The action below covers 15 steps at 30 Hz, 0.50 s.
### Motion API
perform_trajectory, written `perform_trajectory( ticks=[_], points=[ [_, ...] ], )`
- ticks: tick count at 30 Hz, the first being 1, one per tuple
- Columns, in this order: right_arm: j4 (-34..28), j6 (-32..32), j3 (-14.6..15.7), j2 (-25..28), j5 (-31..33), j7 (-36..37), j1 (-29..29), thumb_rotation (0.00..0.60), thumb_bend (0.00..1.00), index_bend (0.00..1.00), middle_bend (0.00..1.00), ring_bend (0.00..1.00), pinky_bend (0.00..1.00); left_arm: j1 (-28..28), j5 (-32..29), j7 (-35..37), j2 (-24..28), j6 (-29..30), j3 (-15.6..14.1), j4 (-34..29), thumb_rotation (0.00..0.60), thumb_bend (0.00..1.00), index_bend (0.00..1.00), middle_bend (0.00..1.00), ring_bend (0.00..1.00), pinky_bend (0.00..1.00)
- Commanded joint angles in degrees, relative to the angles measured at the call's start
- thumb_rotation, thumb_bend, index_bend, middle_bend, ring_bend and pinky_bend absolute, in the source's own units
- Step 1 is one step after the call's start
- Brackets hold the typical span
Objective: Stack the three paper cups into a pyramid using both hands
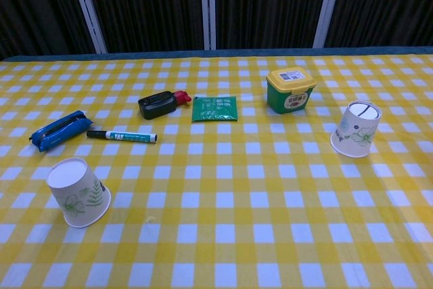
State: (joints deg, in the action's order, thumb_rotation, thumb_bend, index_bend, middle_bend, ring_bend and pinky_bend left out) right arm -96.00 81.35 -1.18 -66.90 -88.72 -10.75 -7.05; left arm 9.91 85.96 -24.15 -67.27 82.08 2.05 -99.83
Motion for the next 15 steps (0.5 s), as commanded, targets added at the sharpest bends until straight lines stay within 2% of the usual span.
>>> perform_trajectory(
  ticks=[1, 7, 9, 12, 15],
  points=[
    [0.0, -0.2, 0.0, 0.0, 0.1, -0.1, -0.1, 0.600, 0.14, 0.01, 0.00, 0.00, 0.00, 0.2, -0.2, 0.1, 0.8, -0.9, -0.4, -0.5, 0.600, 0.02, 0.00, 0.00, 0.00, 0.00],
    [0.0, -0.2, 0.1, 0.0, 0.1, -0.1, 0.0, 0.600, 0.14, 0.01, 0.00, 0.00, 0.00, 1.2, -0.6, -0.6, 1.0, -3.4, -0.9, -0.7, 0.600, 0.02, 0.00, 0.00, 0.00, 0.00],
    [0.0, -0.1, 0.1, 0.0, 0.1, 0.0, 0.0, 0.600, 0.14, 0.01, 0.00, 0.00, 0.00, 1.8, -0.4, -1.4, 1.0, -4.8, -1.4, -0.8, 0.600, 0.03, 0.03, 0.00, 0.00, 0.00],
    [0.0, -0.1, 0.1, 0.1, 0.2, 0.4, 0.1, 0.600, 0.14, 0.01, 0.00, 0.00, 0.00, 3.2, 0.0, -3.0, 1.4, -8.2, -2.5, -2.0, 0.600, 0.10, 0.11, 0.00, 0.00, 0.00],
    [-0.1, 0.0, 0.0, 0.2, 0.2, 0.6, 0.0, 0.600, 0.14, 0.01, 0.00, 0.00, 0.00, 4.6, 0.6, -4.0, 1.0, -10.8, -3.1, -2.9, 0.600, 0.12, 0.14, 0.00, 0.00, 0.00]
  ],
)
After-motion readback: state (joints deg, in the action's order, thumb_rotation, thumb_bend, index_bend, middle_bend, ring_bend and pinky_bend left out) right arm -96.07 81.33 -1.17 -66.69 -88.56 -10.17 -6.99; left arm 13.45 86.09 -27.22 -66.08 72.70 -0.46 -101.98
